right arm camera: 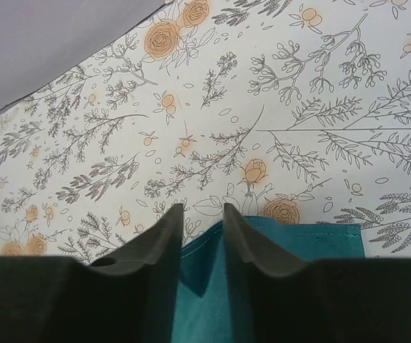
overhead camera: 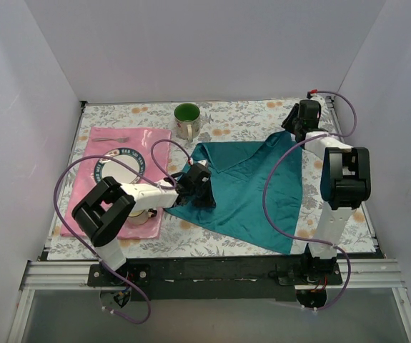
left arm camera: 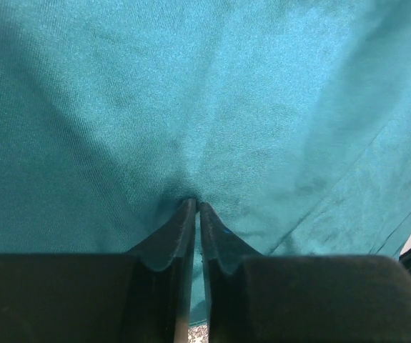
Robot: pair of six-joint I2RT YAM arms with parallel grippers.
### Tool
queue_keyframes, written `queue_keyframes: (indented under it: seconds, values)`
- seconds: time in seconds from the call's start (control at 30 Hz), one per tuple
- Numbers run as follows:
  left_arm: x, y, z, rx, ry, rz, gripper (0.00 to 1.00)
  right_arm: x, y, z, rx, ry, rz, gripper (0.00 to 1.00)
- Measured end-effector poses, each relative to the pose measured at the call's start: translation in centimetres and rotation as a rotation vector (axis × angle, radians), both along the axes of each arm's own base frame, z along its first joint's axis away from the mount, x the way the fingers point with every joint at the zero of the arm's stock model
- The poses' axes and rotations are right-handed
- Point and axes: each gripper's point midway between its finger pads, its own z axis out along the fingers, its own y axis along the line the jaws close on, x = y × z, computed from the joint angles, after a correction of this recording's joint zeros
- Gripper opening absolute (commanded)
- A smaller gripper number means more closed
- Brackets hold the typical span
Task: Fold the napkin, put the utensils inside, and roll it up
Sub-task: Flatten the napkin out
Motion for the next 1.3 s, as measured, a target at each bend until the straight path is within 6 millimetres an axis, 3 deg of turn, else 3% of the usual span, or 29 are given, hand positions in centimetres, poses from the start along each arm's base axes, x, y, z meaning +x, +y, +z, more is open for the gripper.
queue_keyframes:
  seconds: [0.03, 0.17, 0.3, 0.37, 0.47, 0.53, 0.63, 0.8, 0.87, 1.03, 1.3]
  values:
    - [0.0, 0.1, 0.1, 0.009, 0.002, -0.001, 0.14, 0.3, 0.0, 0.1, -0.014, 0.010, 0.010, 0.51]
    - [0.4, 0.0, 0.8, 0.029, 0.000, -0.003, 0.31, -0.9, 0.4, 0.7, -0.080, 0.065, 0.074, 0.61]
    - [1.8, -0.7, 2.6, 0.029, -0.042, 0.005, 0.32, -5.6, 2.7, 1.4, -0.088, 0.093, 0.180, 0.63]
    - [2.7, -0.8, 3.5, 0.024, -0.068, 0.016, 0.31, -7.7, 5.2, 2.1, -0.060, 0.087, 0.272, 0.63]
    - [3.5, -0.5, 3.7, 0.023, -0.075, 0.035, 0.30, -9.2, 9.6, 2.5, -0.018, 0.078, 0.414, 0.62]
    - [3.8, 0.3, 3.4, 0.038, -0.067, 0.058, 0.29, -10.4, 12.9, 1.9, -0.002, 0.094, 0.510, 0.54]
    - [4.0, 1.5, 2.8, 0.060, -0.062, 0.098, 0.29, -12.9, 18.3, -0.1, -0.015, 0.150, 0.664, 0.45]
    - [3.2, 3.7, 2.9, 0.076, -0.063, 0.150, 0.30, -15.5, 24.6, -4.3, -0.116, 0.276, 0.830, 0.36]
    - [3.4, 3.9, 3.4, 0.065, -0.072, 0.166, 0.30, -16.3, 25.9, -5.3, -0.167, 0.306, 0.868, 0.36]
    - [3.7, 4.4, 3.2, 0.050, -0.068, 0.194, 0.34, -17.4, 26.9, -6.3, -0.264, 0.339, 0.917, 0.37]
    - [3.4, 4.7, 2.5, 0.046, -0.049, 0.206, 0.42, -16.3, 27.5, -7.8, -0.420, 0.342, 0.914, 0.37]
